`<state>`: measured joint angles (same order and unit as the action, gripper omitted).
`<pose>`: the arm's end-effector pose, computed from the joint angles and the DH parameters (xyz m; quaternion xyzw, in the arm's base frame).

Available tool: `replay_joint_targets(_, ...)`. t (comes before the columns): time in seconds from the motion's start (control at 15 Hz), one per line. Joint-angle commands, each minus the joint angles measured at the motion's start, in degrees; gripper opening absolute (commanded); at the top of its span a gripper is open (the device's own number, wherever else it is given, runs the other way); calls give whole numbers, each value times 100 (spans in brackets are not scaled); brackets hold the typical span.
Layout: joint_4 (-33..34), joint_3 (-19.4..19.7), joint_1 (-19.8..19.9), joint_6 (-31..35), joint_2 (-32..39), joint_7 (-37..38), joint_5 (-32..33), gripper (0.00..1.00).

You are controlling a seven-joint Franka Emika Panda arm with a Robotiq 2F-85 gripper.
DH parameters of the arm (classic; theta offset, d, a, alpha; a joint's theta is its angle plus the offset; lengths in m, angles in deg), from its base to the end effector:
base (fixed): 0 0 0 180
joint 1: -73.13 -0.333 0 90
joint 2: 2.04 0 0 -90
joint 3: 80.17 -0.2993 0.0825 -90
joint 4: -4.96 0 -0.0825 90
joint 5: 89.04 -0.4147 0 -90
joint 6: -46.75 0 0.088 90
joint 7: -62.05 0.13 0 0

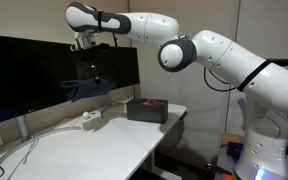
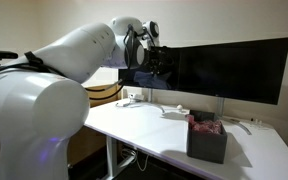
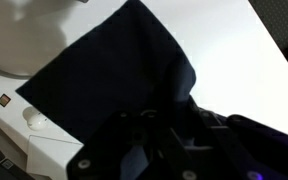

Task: Put the pink and blue cloth in the grey box

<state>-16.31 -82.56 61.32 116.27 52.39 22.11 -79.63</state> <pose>0.7330 0.1410 0.4850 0.9017 0.4246 -0.0667 0.0472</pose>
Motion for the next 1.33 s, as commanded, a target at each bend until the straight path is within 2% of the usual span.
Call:
replay_joint_targets(0.0,-79,113,256,113,-106,178,-99,9)
replay_joint_targets(0.87,-136,360,2141,204,-137,86,-201,10)
replay_joint_targets(1.07,-102,457,2451,117,-71,56,-173,9)
replay_joint_targets(1.13,145,404,2562,11,113,41,-110,9)
replay_joint_targets(1.2,-176,493,2621,93,-48,33,-164,9)
replay_joint_targets(1.27,-81,512,2678,52,36,12,-144,9)
